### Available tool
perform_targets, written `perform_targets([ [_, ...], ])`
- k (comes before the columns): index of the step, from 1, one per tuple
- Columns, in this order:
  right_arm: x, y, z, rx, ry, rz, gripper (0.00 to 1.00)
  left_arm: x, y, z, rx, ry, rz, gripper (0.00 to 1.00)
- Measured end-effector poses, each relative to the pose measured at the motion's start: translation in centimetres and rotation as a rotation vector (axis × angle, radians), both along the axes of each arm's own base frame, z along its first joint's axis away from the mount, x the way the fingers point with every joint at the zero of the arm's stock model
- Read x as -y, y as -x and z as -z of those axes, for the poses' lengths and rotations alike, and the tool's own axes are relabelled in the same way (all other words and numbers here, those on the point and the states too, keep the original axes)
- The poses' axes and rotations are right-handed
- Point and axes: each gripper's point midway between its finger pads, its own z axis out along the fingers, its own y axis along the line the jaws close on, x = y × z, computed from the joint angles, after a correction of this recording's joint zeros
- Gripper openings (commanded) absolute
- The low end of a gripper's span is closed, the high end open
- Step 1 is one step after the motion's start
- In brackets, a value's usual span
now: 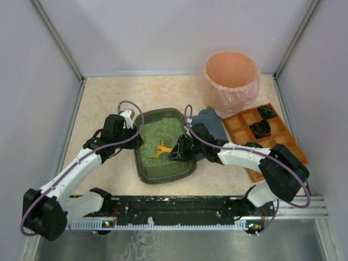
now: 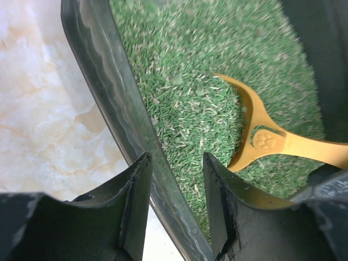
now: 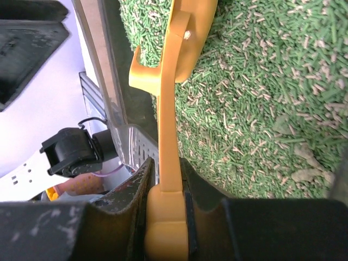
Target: Clean the litter box
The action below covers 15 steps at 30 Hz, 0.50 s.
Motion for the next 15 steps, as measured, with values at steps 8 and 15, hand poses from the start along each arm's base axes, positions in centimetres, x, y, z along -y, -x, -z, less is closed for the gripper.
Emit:
perform_targets([
  [8,2.0,-0.1,-0.1,0.028,-0.09,0.082,0.0,-0.3,-0.5,-4.5,0.194,0.074,-0.04,0.51],
  [15,3.2,-0.5,-1.2,0.069,-0.143,0.097,0.0,-0.5,-0.8,-4.7,0.208,0.071,-0.055,0.51],
])
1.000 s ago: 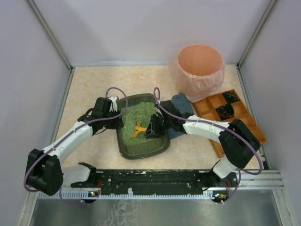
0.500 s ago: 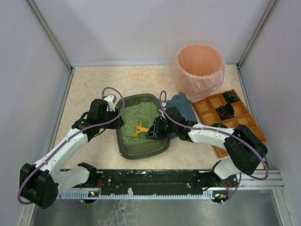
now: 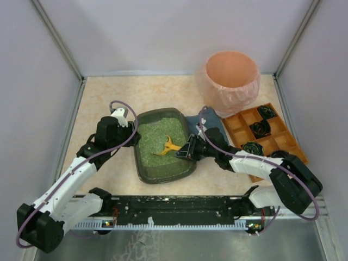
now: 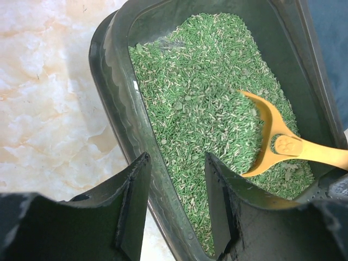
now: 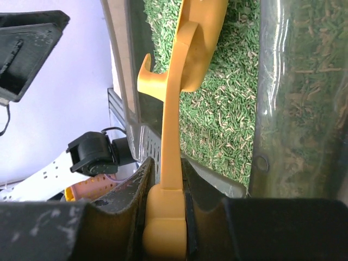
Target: Clean the litter box
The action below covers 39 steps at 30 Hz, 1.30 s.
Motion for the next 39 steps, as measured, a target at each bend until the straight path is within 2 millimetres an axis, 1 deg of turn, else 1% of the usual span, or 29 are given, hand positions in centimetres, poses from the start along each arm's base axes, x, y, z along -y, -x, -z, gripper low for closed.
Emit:
perform_targets([
  [9,1.8,0.2,-2.0,0.085,-0.114,0.009,0.0,0.0,0.0,0.0,0.0,-0.001,-0.002,0.5],
  [13,2.0,0.5,-2.4,0.095,-0.154,0.015,0.0,0.0,0.0,0.0,0.0,-0.001,-0.002,0.5],
  [18,2.1,0.7,-3.4,0.108,-0.229,0.009,0.0,0.0,0.0,0.1,-0.001,-0.001,-0.002,0.5],
  [20,2.5,0.5,-3.5,0.109,-0.238,0.026,0.0,0.0,0.0,0.1,-0.001,-0.001,-0.002,0.5],
  [26,2.5,0.2,-4.0,0.099,-0.272,0.028,0.0,0.0,-0.1,0.6,-0.017,-0.008,-0.001,0.49],
  [34,2.8,-0.4,-4.8,0.092,-0.315,0.048,0.0,0.0,-0.1,0.6,-0.017,-0.008,-0.001,0.49],
  [39,3.0,-0.5,-4.6,0.08,-0.323,0.053,0.0,0.0,-0.1,0.6,-0.017,-0.008,-0.002,0.49],
])
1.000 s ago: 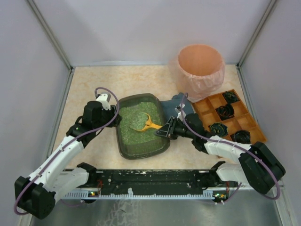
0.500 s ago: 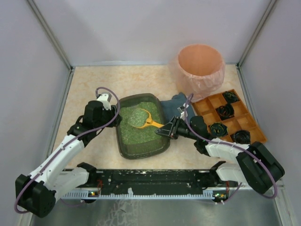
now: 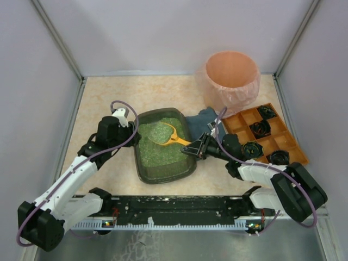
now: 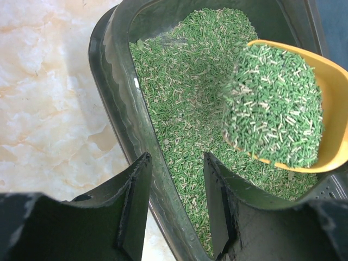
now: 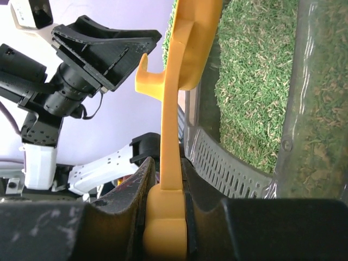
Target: Clean the litter box
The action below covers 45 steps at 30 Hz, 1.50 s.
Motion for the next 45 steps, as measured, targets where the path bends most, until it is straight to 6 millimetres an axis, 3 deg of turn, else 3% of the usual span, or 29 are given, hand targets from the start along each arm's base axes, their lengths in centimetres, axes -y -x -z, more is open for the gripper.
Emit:
perform_targets([
  [8,0.5,0.1,0.9,-0.026,0.006,0.005,0.0,0.0,0.0,0.0,0.0,0.0,0.001,0.49],
  [45,1.0,0.4,1.1,-0.052,-0.028,0.01,0.0,0.3,0.0,0.4,-0.015,0.002,0.013,0.48],
])
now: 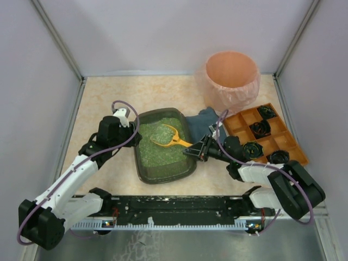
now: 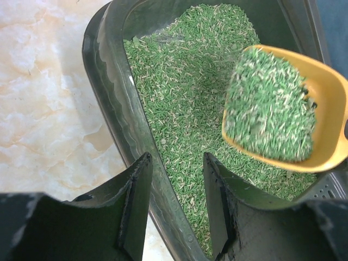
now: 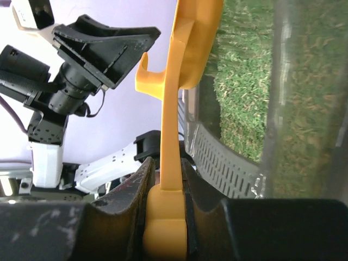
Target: Clean the litter box
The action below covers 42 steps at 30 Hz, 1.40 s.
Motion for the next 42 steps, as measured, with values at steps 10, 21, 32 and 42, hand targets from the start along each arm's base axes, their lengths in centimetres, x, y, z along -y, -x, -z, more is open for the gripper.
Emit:
perform_targets([
  [10,-0.1,-0.5,0.0,-0.012,-0.018,0.005,0.0,0.1,0.0,-0.1,0.003,0.002,0.002,0.48],
  [21,-0.4,-0.2,-0.6,-0.002,-0.048,-0.018,0.0,0.1,0.0,0.0,0.002,0.002,0.002,0.48],
  [32,-0.6,0.0,-0.9,0.013,-0.029,-0.03,0.0,0.1,0.0,0.0,0.002,0.002,0.002,0.48],
  [42,-0.3,-0.2,-1.1,0.023,-0.018,-0.03,0.0,0.1,0.0,0.0,0.001,0.002,0.002,0.48],
])
